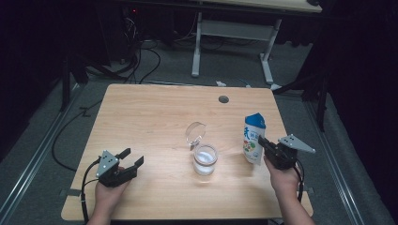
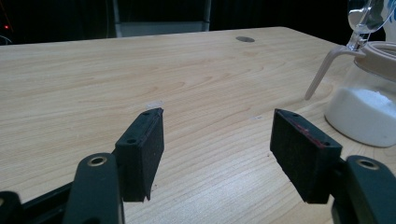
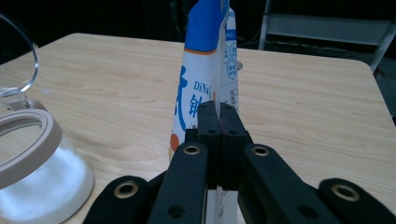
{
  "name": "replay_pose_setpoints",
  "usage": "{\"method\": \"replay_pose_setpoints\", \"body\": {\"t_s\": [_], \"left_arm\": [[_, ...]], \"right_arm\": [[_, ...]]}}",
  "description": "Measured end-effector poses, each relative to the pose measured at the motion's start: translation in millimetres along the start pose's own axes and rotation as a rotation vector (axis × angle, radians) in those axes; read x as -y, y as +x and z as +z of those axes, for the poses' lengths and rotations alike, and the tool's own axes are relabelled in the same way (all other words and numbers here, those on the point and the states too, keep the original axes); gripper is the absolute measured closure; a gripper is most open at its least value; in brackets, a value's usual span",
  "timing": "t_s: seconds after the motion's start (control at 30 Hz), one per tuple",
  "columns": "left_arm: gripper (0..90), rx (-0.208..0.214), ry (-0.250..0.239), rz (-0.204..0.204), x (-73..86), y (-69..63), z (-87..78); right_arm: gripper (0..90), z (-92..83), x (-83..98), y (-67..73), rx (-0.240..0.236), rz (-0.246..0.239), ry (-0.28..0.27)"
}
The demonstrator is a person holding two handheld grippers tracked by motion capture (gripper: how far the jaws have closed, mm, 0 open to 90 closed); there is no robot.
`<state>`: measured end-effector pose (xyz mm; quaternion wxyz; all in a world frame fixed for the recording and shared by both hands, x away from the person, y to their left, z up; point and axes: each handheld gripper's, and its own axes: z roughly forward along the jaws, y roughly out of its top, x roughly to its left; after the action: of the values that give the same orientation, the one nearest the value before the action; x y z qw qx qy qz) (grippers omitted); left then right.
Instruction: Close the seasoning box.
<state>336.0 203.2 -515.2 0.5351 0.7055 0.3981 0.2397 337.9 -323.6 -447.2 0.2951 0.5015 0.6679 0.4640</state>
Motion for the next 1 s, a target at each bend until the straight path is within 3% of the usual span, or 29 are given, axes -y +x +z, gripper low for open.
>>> {"method": "replay_pose_setpoints", "body": {"t_s": [0.53, 1.0], "left_arm": [[35.1, 0.0, 0.033, 0.031, 1.7, -1.8, 3.2], [35.1, 0.01, 0.03, 0.027, 0.8, -2.5, 3.0]], "right_arm": [[90.0, 5.6, 14.0, -5.8, 0.013, 0.033, -0.122], [90.0, 17.4, 22.7, -10.2, 0.045, 0.01, -0.175]]}}
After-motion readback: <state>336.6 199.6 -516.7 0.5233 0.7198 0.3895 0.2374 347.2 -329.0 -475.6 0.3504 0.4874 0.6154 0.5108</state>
